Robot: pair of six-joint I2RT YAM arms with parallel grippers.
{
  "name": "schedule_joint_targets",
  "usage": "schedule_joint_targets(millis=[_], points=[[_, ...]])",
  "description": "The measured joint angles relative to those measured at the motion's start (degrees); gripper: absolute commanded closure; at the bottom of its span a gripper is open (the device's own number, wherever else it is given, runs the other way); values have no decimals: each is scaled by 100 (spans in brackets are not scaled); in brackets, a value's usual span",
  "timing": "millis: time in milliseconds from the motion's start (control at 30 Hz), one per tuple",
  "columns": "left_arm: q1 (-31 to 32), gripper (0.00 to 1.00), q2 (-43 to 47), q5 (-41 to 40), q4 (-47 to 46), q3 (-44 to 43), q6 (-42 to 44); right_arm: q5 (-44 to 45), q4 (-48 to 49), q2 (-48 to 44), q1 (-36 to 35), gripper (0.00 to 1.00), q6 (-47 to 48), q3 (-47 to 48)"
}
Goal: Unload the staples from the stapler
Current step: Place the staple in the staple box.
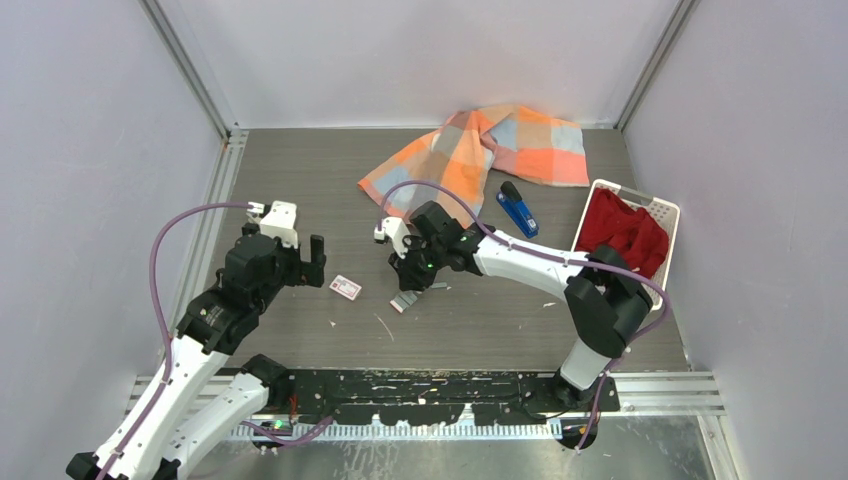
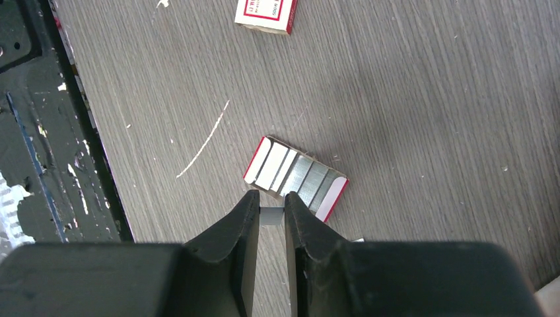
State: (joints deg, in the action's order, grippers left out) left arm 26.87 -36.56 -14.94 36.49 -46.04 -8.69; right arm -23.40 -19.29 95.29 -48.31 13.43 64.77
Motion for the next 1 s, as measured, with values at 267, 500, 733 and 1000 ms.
schedule_joint_targets(millis=[267,500,733,1000], points=[[0,1,7,7,-4,0,-4,20,-11,0,-7,75,0,39],[0,1,4,59,-9,0,-7,28,-11,7,-9,76,0,42],[-15,1,4,74,-22,0,-7,59,-9,94,-33,75,0,68],[-48,1,4,127,-22,0,-7,114,-11,151,-48,75,-9,105]])
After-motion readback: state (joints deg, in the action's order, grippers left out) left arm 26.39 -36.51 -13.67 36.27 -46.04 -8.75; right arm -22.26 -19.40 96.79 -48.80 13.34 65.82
